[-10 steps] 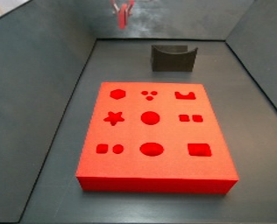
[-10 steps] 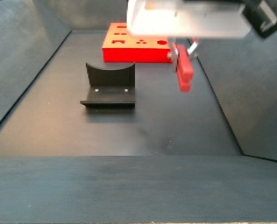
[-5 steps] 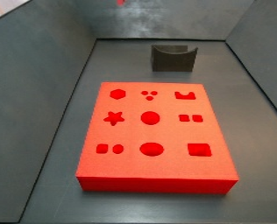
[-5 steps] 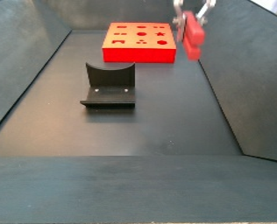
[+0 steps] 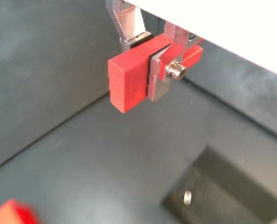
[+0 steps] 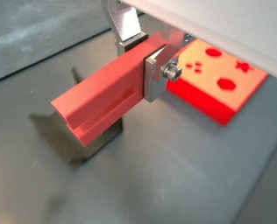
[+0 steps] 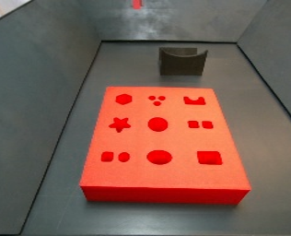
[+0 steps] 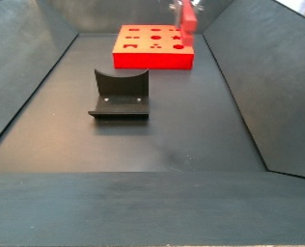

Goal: Pick up the double-square object. Move up. Rotate the double-square object. Place the double-square object on the fixture. Regrasp the double-square object. Move to above the board. Insert the double-square object.
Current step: Place the double-square object on the fixture.

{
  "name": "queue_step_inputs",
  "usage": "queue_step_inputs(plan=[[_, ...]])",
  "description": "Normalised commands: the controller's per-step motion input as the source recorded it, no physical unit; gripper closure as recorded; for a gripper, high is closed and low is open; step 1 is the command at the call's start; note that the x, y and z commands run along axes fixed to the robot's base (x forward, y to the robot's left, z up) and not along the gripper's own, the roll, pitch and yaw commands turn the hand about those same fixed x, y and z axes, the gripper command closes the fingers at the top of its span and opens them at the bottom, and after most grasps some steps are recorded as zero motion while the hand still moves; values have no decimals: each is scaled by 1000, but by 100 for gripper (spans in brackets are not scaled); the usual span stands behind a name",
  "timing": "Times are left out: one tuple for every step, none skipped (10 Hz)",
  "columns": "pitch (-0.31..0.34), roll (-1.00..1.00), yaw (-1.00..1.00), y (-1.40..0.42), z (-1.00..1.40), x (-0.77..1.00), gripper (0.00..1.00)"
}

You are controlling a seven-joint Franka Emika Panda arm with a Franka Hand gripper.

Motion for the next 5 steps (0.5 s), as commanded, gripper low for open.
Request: queue_step_inputs(plan=[[-12,-97,54,-723,-42,1000,100],[0,-76,46,-617,-43,1000,100],[15,-61,33,-472,-45,1000,100],[22,-53,29,-421,-43,1000,100],[37,-35,29,-322,-37,1000,100]])
